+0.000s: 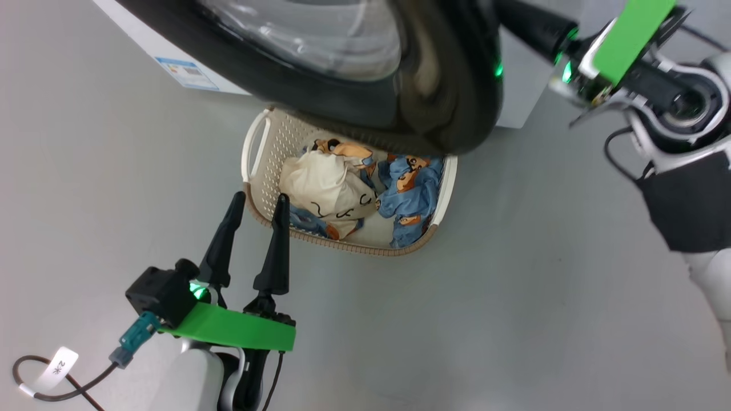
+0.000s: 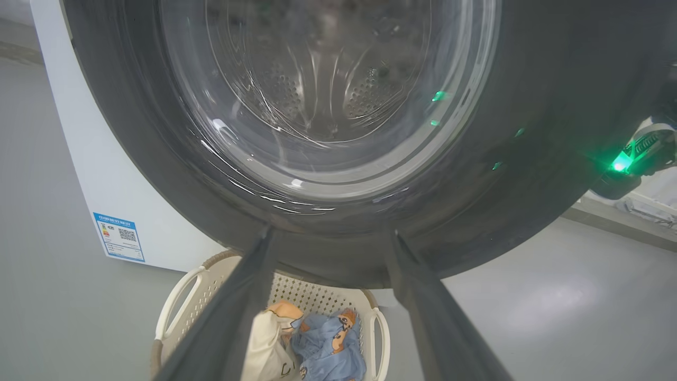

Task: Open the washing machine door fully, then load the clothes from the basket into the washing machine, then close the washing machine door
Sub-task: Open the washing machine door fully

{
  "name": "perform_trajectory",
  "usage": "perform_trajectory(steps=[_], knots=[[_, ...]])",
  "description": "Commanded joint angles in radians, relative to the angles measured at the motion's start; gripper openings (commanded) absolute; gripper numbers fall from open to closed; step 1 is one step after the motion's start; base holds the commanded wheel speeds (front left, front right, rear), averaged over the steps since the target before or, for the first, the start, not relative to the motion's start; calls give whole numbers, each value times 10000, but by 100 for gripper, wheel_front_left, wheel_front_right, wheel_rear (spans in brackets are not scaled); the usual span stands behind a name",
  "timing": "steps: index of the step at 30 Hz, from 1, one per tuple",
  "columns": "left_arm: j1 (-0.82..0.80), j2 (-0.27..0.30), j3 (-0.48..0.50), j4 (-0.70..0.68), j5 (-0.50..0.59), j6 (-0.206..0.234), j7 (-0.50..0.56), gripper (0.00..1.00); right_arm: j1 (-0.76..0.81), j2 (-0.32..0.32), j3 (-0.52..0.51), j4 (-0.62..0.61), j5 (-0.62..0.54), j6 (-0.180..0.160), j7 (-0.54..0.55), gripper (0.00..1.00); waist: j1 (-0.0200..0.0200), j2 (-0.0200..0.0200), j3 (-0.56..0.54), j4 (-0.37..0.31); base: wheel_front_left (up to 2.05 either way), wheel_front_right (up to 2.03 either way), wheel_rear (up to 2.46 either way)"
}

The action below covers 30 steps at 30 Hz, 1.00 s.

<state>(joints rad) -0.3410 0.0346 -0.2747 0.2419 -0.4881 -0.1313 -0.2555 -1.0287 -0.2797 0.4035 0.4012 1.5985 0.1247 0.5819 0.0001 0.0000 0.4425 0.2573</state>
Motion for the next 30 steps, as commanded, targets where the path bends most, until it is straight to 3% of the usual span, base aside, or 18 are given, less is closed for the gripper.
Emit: perform_trajectory(steps=[1,30], knots=[[153,156,328,-187,158,6,-63,100,354,350,166,-401,-160,60,129,0,-1,0,-196,1,0,0,0],[1431,156,958,90,650,6,-63,100,3479,1676,470,-1179,59,60,597,0,-1,0,-2331,99,0,0,0]])
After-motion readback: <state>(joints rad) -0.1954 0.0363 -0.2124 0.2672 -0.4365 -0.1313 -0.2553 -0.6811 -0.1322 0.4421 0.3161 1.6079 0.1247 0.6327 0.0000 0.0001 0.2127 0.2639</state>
